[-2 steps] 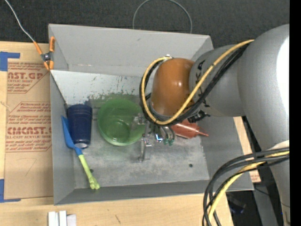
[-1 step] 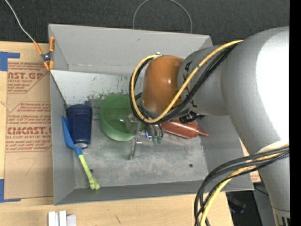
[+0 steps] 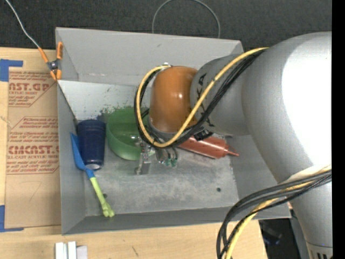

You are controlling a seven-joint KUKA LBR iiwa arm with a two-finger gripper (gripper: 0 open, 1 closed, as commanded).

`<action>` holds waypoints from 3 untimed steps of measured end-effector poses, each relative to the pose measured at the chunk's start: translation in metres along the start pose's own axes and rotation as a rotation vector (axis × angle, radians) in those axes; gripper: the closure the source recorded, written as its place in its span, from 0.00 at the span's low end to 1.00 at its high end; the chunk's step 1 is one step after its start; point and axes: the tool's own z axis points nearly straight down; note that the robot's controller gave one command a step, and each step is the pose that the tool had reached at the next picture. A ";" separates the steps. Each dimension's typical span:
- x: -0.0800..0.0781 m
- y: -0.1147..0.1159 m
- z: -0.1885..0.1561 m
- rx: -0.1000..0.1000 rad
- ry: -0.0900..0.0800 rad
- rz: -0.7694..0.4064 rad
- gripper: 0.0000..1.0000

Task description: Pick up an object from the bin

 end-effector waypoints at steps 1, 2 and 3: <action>0.000 0.000 0.000 0.000 0.000 0.000 1.00; -0.004 0.018 -0.018 0.000 0.019 0.008 1.00; -0.010 0.009 -0.033 0.000 0.020 -0.032 1.00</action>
Offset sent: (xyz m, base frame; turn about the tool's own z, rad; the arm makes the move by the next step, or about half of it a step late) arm 0.0073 0.0158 0.0189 0.0129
